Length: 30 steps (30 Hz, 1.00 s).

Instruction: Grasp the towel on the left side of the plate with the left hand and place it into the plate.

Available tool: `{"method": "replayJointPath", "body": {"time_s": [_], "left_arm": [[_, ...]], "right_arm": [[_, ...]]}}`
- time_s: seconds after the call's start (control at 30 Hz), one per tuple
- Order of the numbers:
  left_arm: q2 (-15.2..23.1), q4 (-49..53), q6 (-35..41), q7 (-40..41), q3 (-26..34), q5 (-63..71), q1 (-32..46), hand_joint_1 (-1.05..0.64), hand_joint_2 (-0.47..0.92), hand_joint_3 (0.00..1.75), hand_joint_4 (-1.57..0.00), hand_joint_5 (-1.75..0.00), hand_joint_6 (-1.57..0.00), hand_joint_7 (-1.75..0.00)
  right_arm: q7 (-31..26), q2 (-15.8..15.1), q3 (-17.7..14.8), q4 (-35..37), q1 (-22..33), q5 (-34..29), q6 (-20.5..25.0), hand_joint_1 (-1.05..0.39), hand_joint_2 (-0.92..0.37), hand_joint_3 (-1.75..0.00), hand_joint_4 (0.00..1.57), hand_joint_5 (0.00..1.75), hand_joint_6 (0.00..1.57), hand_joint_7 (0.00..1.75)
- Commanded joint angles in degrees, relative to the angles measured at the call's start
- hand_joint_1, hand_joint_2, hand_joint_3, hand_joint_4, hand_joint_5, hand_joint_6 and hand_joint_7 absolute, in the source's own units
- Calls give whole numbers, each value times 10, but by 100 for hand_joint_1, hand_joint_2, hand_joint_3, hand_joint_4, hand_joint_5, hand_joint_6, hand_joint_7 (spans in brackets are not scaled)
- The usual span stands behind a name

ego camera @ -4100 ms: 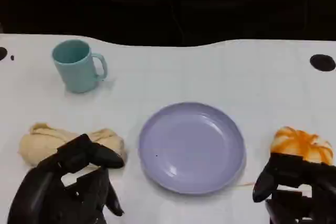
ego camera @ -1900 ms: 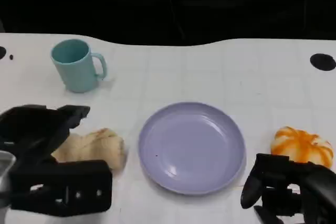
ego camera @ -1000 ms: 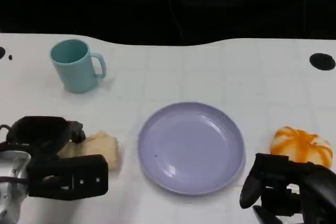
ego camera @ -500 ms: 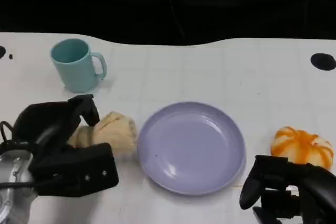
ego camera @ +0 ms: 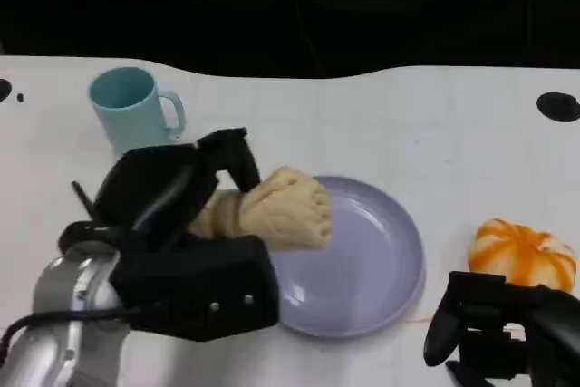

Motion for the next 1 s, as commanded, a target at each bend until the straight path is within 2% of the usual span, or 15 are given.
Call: {"method": "replayJointPath", "body": {"time_s": [0.03, 0.2, 0.33, 0.43, 0.47, 0.5, 0.63, 0.67, 0.73, 0.77, 0.8, 0.87, 1.0], "left_arm": [[-32, 1, 17, -13, -21, 8, -34, -21, 44, 117, -92, -175, -66, -175], [-57, 40, 19, -8, -47, 24, -64, -18, 41, 116, -89, -175, -66, -175], [-72, 78, 17, -8, -67, 35, -88, -20, 47, 110, -90, -175, -65, -170], [-78, 103, 21, -17, -82, 42, -106, -20, 49, 107, -88, -175, -71, -149], [-80, 111, 24, -22, -85, 43, -112, -20, 52, 97, -84, -175, -77, -124], [-82, 117, 26, -27, -87, 43, -116, -20, 54, 90, -81, -175, -81, -110], [-84, 132, 40, -64, -96, 40, -129, -25, 79, 35, -60, -143, -82, -55], [-80, 130, 43, -77, -100, 45, -132, -30, 87, 22, -52, -126, -74, -37], [-73, 121, 53, -105, -108, 56, -136, -35, 91, 15, -48, -106, -68, -22], [-69, 116, 60, -121, -112, 62, -138, -47, 92, 13, -39, -73, -53, -10], [-67, 112, 66, -132, -115, 66, -139, -53, 92, 12, -38, -54, -47, -5], [-63, 103, 73, -151, -118, 68, -137, -63, 92, 9, -33, -36, -35, -1], [-58, 92, 78, -174, -119, 69, -134, -75, 92, 5, -22, -25, -21, 0]], "right_arm": [[0, -4, -2, 2, 2, 0, -5, -4, -55, -114, 71, 175, 61, 151], [-4, -4, 2, -2, 1, -2, 0, -4, -54, -115, 71, 174, 61, 151], [-3, -5, 5, -3, 0, -3, -4, -4, -54, -115, 71, 175, 61, 151], [-3, -6, 7, -4, -1, -4, -4, -4, -54, -115, 72, 175, 61, 151], [-2, -7, 7, -4, -1, -5, -5, -4, -54, -115, 72, 174, 61, 151], [-2, -8, 8, -4, -2, -5, -5, -5, -54, -115, 72, 174, 61, 151], [1, -10, 9, -3, -2, -6, -9, -4, -54, -114, 73, 174, 62, 149], [1, -10, 10, -3, -2, -5, -9, -4, -54, -115, 73, 173, 63, 149], [2, -11, 10, -3, -2, -5, -9, -4, -54, -115, 73, 173, 63, 149], [3, -11, 10, -3, -2, -4, -10, -4, -54, -115, 73, 172, 63, 149], [4, -11, 10, -3, -2, -4, -10, -4, -54, -115, 73, 172, 64, 149], [5, -13, 11, -4, -2, -6, -11, -4, -54, -116, 73, 172, 64, 149], [7, -17, 11, -3, -2, -9, -15, -5, -53, -116, 73, 171, 64, 148]]}}
